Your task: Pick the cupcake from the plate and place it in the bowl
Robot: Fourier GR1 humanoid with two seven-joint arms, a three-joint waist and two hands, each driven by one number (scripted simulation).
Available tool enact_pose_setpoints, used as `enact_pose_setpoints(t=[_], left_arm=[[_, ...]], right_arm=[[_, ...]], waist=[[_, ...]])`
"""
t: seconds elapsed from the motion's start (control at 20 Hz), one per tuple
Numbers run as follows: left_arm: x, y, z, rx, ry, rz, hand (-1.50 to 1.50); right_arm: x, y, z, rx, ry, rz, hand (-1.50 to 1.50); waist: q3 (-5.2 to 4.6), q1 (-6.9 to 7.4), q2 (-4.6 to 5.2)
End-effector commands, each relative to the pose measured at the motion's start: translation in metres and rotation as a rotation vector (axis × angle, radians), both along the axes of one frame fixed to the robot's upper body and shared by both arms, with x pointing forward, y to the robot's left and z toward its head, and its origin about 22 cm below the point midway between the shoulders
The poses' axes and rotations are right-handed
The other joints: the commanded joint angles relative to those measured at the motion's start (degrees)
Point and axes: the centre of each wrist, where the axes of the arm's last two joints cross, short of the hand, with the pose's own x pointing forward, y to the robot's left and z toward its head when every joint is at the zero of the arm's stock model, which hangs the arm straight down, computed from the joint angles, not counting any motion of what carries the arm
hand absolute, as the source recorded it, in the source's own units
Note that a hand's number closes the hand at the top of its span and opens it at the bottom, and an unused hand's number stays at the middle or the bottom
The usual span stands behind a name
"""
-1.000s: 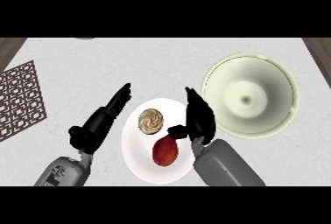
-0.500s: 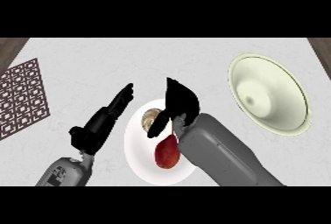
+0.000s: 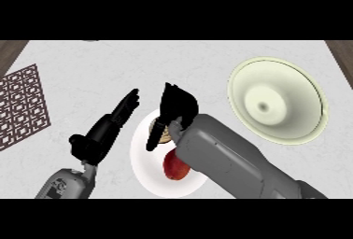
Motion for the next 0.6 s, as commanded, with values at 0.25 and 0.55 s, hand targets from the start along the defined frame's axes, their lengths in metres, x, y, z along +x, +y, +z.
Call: enact_pose_setpoints(t=[0.25,0.55], left_arm=[[0.001,0.006,0.003,-0.004,0.0,-0.015,0.0],[0.004,-0.006,0.001,0.002,0.007,0.002,0.0]], right_arm=[[-0.016,0.027,-0.01,-0.147,0.002,-0.161,-1.5],[-0.003,0.026,-0.022,-0.233,-0.041,-0.203,-1.5]], waist=[[0.01,-0.17,-0.12],[0.01,0.02,0.25]])
